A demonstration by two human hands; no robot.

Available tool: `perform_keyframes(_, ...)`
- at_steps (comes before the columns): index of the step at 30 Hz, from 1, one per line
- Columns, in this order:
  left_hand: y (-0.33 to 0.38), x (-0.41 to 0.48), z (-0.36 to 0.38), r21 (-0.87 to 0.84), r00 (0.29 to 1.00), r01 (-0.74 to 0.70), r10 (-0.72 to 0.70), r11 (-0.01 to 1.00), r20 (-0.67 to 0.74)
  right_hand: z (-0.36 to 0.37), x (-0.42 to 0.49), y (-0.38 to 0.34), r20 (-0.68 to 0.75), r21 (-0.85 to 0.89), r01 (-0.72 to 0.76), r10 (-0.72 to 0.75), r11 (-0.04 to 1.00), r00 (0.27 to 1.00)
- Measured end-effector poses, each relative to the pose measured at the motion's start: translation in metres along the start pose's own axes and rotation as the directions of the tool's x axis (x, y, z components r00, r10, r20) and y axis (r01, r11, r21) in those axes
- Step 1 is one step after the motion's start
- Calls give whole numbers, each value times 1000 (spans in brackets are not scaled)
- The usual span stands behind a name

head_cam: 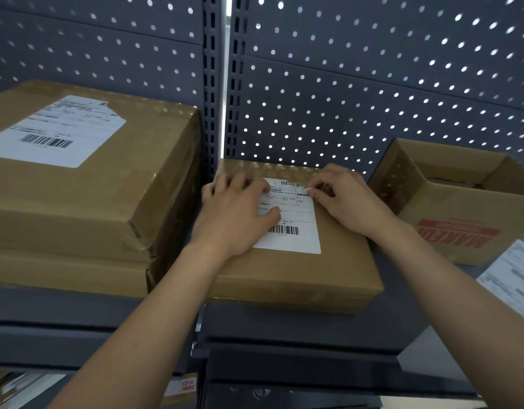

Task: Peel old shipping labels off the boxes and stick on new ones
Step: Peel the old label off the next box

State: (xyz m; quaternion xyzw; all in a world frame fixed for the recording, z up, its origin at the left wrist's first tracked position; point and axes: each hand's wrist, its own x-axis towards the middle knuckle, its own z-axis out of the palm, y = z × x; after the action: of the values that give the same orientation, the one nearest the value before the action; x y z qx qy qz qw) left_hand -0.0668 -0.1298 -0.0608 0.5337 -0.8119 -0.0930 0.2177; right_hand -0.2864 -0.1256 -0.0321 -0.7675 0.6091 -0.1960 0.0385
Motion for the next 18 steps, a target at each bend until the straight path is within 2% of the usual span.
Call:
perform_keyframes(9, 0, 1, 2, 8, 1000, 8, -8, 1000, -4, 4, -20, -7, -117, 142, 9, 8, 990, 993)
perform_keyframes(18, 0, 1, 3, 8, 1000, 7, -7, 1000, -4, 3, -19, -10, -106, 159, -28, 45, 987, 993)
